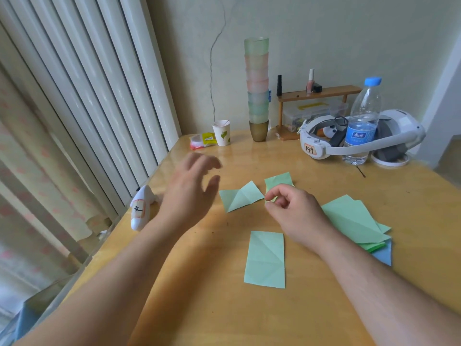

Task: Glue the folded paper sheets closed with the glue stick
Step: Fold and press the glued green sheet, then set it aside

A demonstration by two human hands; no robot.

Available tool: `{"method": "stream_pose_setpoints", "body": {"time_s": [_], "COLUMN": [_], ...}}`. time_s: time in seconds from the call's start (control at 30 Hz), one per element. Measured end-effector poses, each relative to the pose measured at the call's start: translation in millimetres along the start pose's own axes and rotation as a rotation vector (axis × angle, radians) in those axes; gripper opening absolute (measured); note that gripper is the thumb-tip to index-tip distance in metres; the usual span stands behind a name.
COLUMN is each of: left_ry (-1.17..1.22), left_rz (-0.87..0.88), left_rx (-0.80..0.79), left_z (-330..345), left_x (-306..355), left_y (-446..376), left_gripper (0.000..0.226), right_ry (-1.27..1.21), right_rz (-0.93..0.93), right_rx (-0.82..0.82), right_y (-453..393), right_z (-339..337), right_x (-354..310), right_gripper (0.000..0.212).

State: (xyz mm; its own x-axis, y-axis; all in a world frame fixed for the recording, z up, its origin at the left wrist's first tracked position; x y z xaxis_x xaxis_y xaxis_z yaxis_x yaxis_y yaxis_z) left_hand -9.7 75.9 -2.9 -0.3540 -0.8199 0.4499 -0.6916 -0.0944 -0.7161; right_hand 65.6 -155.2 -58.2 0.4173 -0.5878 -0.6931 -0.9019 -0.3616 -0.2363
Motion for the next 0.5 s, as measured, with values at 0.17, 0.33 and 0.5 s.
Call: {"method": "stream_pose_setpoints", "body": {"time_s": [0.17,0.33,0.5], "left_ry": [-0.169,-0.255,-0.244], "left_rz": [-0.263,-0.372,-0.415], "left_rx": [-0.627,-0.886,-0.854], "left_z": [64.0,85.1,80.8], "left_x": [7.4,-9.6,-14.2], "left_y": [-26.1,-34.6,-44.4], "left_gripper": [0.037,0.041,0.033], "right_ry": [-0.008,-0.007,-0.006], "right_rz": [-0.009,-0.003,-0.013], "right_rx": [0.006,0.005,-0.031], "right_y": [2.2,2.1,2.9], "right_z": [-2.4,-3.7,-1.9], "right_x": [-0.8,0.0,-3.9], "right_gripper": [0.006,0.007,0.009]}}
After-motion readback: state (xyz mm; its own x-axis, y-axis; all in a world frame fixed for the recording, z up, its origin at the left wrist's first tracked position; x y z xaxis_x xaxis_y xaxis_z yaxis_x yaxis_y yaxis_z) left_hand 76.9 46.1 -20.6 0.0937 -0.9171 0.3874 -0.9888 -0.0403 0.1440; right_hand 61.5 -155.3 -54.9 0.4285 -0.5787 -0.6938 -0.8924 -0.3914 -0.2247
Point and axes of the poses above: each hand's wrist, its own y-axis away from the middle knuckle, its own z-axis out of the palm, x = y × z, the point moved 3 cm from there along -y, towards the middle knuckle, and after that the axes turned 14 degrees about y, right-handed, at the moved point
